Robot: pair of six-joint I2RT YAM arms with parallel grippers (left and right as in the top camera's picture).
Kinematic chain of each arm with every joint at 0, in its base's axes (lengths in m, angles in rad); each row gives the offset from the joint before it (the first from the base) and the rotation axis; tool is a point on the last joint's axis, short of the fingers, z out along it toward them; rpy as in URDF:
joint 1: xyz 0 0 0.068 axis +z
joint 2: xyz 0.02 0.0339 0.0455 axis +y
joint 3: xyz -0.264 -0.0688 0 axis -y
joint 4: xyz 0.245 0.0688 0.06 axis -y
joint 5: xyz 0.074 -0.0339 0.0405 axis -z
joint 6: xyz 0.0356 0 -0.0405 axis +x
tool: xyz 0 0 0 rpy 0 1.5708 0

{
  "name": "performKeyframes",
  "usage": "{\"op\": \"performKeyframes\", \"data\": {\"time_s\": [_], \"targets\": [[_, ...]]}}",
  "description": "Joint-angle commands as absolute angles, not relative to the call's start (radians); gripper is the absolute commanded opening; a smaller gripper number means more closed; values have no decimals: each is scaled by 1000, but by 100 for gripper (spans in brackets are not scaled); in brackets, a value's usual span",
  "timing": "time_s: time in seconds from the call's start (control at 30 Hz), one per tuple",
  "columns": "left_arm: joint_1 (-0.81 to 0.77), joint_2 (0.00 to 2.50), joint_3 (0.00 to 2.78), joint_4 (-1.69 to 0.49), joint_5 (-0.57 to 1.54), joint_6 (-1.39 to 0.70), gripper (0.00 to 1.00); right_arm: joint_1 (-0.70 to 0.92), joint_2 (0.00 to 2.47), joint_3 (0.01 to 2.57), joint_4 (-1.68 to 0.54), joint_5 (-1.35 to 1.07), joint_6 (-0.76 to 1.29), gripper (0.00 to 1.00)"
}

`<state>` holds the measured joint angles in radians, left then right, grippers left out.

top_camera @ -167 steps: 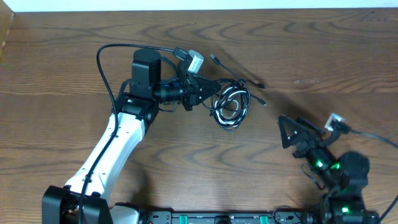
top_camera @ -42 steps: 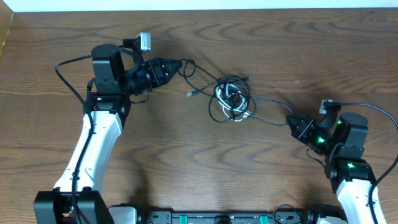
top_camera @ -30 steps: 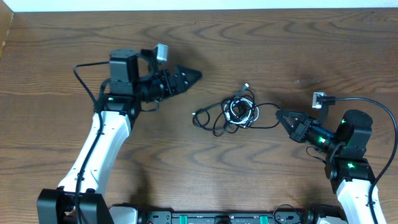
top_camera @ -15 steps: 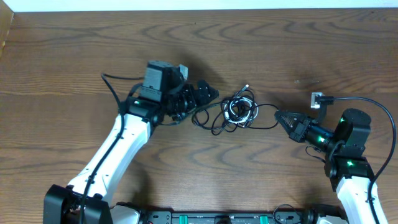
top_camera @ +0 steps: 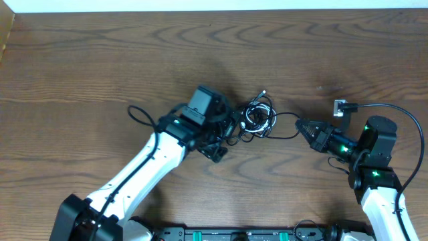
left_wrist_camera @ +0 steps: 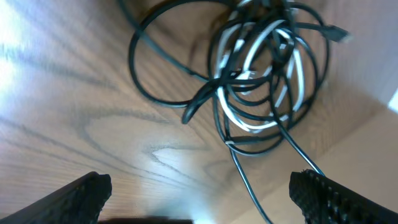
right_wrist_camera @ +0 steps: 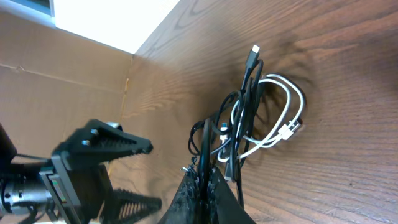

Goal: Untangle cables
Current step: 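Grasp the bundle with the left gripper and drag it toward the back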

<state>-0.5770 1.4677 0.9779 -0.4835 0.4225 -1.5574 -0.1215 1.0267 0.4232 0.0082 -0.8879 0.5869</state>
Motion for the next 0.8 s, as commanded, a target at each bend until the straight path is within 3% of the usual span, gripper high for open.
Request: {"op": "performKeyframes", "data": {"time_s": [0.0,0.5,0.53,0.67,0.77], "targets": [[-622,1499,965,-478,330,-1773,98,-129,1030,425,7,-866,567,1],[-719,1775,965,-139,193,-1838,94,-129,1030,425,7,-867,583,1],[-720,1792,965,-126,193,-1838,89,-129,1030,425,7,-867,583,1],[-719,1824,965,-98,181,-1824,52,-129,1030,425,4,-867,583,1],[-717,1817,965,-80,144,-1706,20,-129,1030,425,4,-867,583,1]]}}
